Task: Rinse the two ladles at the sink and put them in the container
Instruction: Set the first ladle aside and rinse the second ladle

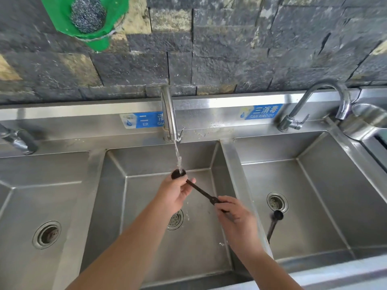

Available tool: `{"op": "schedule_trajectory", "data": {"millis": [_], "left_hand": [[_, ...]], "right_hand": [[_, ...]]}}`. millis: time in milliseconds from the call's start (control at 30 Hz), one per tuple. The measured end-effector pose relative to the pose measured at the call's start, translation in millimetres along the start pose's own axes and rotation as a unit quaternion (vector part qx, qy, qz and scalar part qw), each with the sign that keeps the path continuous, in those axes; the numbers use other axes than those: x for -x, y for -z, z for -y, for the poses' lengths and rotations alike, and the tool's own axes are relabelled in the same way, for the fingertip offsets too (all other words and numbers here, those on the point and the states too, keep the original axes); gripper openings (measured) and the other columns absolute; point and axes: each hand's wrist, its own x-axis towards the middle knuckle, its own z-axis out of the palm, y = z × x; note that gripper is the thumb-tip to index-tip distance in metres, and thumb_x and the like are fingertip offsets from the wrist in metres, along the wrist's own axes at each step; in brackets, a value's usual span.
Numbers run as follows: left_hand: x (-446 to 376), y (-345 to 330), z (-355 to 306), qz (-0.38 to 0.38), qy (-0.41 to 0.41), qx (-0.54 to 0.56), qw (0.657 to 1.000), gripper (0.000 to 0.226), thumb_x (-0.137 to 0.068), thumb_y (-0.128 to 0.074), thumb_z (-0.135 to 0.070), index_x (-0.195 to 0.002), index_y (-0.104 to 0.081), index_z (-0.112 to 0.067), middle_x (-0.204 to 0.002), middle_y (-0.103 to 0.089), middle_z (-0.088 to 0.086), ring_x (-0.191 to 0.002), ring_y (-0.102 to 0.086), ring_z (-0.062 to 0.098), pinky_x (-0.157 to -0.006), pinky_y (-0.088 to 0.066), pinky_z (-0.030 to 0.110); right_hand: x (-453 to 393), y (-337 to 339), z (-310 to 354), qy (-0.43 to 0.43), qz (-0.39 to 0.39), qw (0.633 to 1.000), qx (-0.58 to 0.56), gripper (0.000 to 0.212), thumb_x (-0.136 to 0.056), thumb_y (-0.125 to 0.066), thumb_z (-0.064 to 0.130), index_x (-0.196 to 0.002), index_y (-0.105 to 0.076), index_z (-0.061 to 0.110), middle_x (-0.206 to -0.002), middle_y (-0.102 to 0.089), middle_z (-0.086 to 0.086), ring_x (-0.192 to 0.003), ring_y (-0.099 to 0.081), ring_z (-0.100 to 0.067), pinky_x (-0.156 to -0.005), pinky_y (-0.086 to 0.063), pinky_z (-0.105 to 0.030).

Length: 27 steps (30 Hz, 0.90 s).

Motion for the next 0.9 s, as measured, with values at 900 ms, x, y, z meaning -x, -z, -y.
{"op": "schedule_trajectory", "data": {"millis": [900], "left_hand": [[8,-124,151,0.192,0.075,-0.301,0.931,0.025,-0.091,-0.06,-0.008,-0.103,-0.072,-0.027,-0.086,-0.07,0.001,-0.076,-0.073,0.019,-0.062,-0.059,0.038]], "right_hand": [[1,102,-76,-0.333,-0.001,0.938,0.093,0.022,-0.084,-0.065,0.021,-0.083,-0.061,0.043,-0.067,-0.071,0.013,-0.062,-0.064,-0.002,-0.053,-0.046,-0.01]]}}
